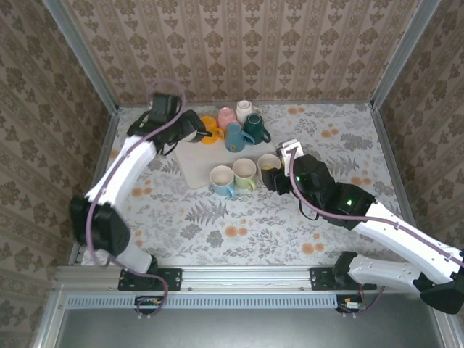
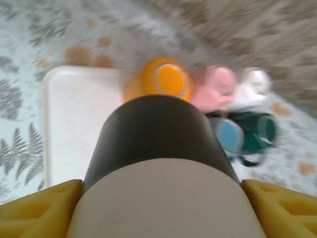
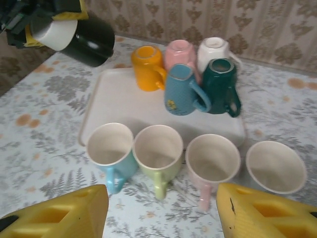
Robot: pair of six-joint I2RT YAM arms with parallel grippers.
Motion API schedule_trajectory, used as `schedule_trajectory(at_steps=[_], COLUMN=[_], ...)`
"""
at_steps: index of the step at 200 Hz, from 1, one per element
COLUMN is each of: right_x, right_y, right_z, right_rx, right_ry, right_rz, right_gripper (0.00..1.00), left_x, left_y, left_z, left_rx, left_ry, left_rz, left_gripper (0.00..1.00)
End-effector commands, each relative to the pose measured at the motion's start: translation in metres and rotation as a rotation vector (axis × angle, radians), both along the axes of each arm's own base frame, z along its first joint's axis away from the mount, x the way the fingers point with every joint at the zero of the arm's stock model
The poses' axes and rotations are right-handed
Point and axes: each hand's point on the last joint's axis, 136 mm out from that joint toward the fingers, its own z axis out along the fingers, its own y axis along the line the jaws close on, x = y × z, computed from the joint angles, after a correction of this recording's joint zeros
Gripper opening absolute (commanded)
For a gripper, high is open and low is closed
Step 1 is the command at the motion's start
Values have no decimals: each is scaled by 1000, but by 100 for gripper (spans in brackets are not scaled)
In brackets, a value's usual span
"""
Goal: Turn the mug right side up
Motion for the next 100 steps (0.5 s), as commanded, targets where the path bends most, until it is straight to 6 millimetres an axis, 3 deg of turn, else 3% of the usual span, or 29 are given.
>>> schedule_trajectory(at_steps=[1,19,58,85,100], right_x=[-3,0,-6,-2,0], right_y=[14,23,63,73,81], right_z=[2,7,38,52,56], right_rx=[115,274,597,759,816], right_ry=[115,190,308,372,425], right_rz=[84,137,379,469,529], right_gripper=[60,60,64,66,72], left_x=[-8,-38,-98,-133,-149], left_y=[-20,-25,-49,-50,-55], left_z=[93,119,147,157,156], left_rx=[-129,-200,-351,-371,-380], left_ry=[-520,-716,-924,-1034,-1067], left_rz=[-205,-299,-552,-649,-721], left_gripper=[45,45,40,40,39])
